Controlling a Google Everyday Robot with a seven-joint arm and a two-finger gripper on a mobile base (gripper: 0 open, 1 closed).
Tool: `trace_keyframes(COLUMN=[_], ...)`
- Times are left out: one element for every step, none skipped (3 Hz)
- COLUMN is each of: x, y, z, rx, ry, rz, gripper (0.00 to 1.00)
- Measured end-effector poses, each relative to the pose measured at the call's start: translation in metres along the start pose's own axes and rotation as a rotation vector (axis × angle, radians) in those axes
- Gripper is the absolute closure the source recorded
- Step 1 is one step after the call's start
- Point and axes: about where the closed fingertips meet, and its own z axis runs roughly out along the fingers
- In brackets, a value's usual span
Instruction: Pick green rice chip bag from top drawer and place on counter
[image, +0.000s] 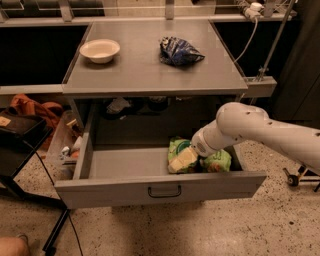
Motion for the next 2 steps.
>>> trace_keyframes(x=[0.014, 0.024], y=[-0.014, -0.02], z=[0.008, 0.012], rx=[-0.004, 0.007], ry=[-0.007, 0.005], rz=[-0.005, -0.021], gripper=[0.0, 0.0])
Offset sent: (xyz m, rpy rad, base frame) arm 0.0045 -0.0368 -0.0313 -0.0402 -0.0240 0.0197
